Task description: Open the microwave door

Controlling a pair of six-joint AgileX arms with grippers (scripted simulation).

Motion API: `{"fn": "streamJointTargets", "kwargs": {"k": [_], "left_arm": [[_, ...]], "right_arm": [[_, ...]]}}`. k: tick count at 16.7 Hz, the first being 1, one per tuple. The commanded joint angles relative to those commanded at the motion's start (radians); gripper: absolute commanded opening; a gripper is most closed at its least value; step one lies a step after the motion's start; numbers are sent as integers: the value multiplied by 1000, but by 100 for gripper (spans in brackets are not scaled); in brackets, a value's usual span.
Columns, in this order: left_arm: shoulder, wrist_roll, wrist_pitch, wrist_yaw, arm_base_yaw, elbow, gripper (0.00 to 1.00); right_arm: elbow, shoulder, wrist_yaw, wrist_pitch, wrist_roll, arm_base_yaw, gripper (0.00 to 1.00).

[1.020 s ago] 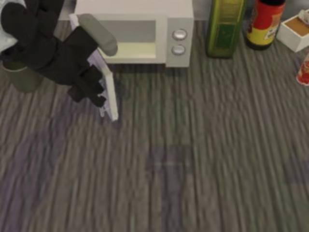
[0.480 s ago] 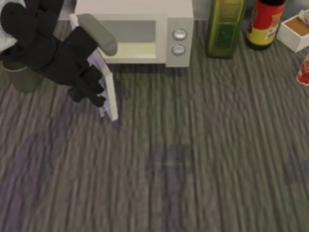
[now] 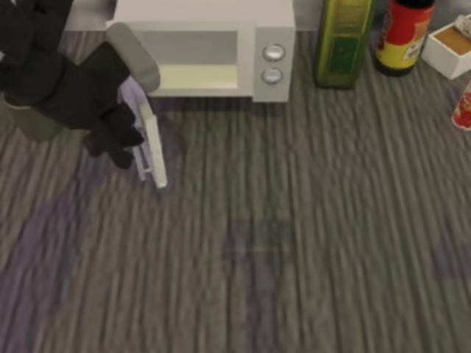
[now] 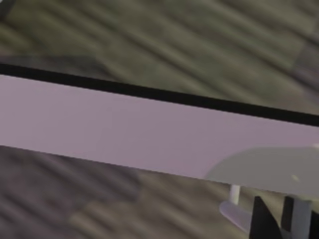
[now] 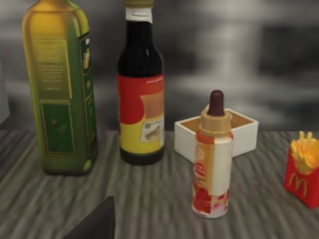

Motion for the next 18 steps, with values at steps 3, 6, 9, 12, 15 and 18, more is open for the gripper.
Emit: {"fn": "streamJointTargets", "kwargs": {"k": [3,6,9,12,15,18], "left_arm": [[1,45,-18,18,19,2,0],[1,46,-18,18,19,2,0],[1,46,-18,18,19,2,0],[1,46,-18,18,19,2,0],[1,46,-18,18,19,2,0],[1,46,-18,18,19,2,0]], "right_arm": [[0,0,0,0,0,0,100],[0,0,0,0,0,0,100],[0,0,0,0,0,0,100],[0,0,0,0,0,0,100],[0,0,0,0,0,0,100],[0,0,0,0,0,0,100]]}}
